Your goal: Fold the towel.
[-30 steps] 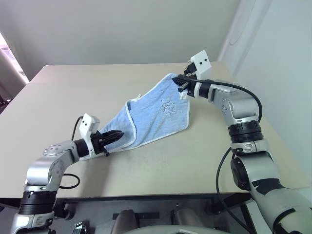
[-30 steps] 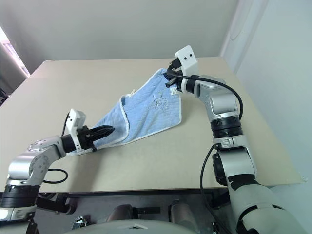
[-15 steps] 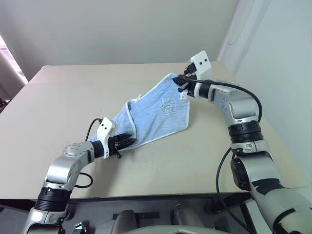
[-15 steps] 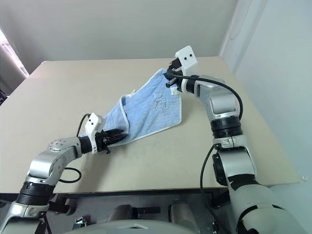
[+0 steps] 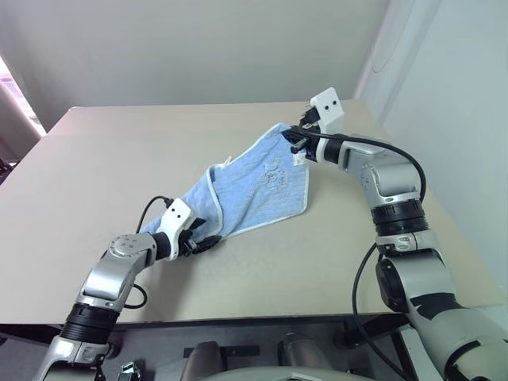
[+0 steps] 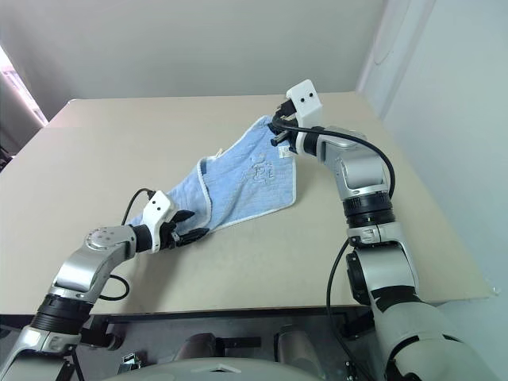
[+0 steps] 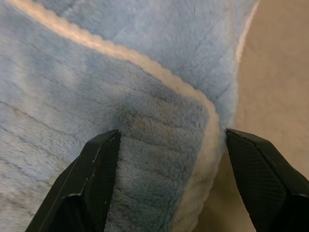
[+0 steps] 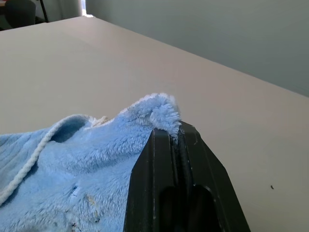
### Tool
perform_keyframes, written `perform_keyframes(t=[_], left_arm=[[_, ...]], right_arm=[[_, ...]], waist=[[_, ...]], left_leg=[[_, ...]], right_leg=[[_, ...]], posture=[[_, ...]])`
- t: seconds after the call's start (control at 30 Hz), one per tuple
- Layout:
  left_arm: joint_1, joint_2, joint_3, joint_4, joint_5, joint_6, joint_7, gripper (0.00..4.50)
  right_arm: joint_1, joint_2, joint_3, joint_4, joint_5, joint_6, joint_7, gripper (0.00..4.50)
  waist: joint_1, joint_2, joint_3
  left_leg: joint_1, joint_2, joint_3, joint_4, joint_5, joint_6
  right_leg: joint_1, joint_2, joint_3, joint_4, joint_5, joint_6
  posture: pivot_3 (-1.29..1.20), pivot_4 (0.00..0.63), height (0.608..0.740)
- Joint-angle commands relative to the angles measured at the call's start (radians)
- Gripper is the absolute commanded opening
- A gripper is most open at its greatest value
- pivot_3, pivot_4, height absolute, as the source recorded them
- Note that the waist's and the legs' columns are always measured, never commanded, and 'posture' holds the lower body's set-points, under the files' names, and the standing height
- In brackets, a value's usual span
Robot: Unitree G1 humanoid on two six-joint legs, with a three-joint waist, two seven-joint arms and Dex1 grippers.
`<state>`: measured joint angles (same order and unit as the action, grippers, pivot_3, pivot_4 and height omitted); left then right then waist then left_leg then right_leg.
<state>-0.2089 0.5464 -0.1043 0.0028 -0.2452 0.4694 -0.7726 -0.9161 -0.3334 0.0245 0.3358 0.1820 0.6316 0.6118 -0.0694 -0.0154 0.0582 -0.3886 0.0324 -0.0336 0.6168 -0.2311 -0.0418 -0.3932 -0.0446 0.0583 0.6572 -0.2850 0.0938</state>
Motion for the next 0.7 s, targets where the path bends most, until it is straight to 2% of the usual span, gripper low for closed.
perform_keyframes(t=[0.03,0.27,0.47,0.57,0.7], left_arm=[[-0.042,-0.004,-0.004,0.036,0.032,-0.051,0.002,3.62],[-0.091,-0.043,0.033,0.097,0.01,-0.065,-0.001,3.62],[-0.087,-0.036,0.051,0.085,-0.015,-0.055,-0.03,3.62],[-0.091,-0.038,0.078,0.078,-0.041,-0.032,-0.03,2.98],[-0.098,-0.036,0.097,0.087,-0.049,-0.026,-0.028,1.63]], right_arm=[[-0.014,-0.007,-0.021,-0.053,0.014,-0.004,-0.01,0.0],[-0.007,-0.009,-0.022,-0.067,0.016,0.001,-0.016,0.0],[0.004,-0.009,-0.02,-0.081,0.015,0.003,-0.018,0.0],[0.009,-0.009,-0.02,-0.084,0.015,0.001,-0.018,0.0],[0.016,-0.006,-0.013,-0.086,0.012,-0.002,-0.016,0.0]], waist=[[0.0,0.0,0.0],[0.0,0.0,0.0],[0.0,0.0,0.0],[0.0,0.0,0.0],[-0.001,0.0,0.0]], left_leg=[[0.0,0.0,0.0,0.0,0.0,0.0],[0.0,0.0,0.0,0.0,0.0,0.0],[0.0,0.0,0.0,0.0,0.0,0.0],[0.0,0.0,0.0,0.0,0.0,0.0],[0.0,0.0,0.0,0.0,0.0,0.0]], right_leg=[[0.0,0.0,0.0,0.0,0.0,0.0],[0.0,0.0,0.0,0.0,0.0,0.0],[0.0,0.0,0.0,0.0,0.0,0.001],[0.0,0.0,0.0,0.0,0.0,0.001],[0.0,0.0,0.0,0.0,0.0,0.001]], posture=[[0.0,0.0,0.74],[0.0,0.0,0.74],[0.0,0.0,0.74],[0.0,0.0,0.74],[0.0,0.0,0.74]])
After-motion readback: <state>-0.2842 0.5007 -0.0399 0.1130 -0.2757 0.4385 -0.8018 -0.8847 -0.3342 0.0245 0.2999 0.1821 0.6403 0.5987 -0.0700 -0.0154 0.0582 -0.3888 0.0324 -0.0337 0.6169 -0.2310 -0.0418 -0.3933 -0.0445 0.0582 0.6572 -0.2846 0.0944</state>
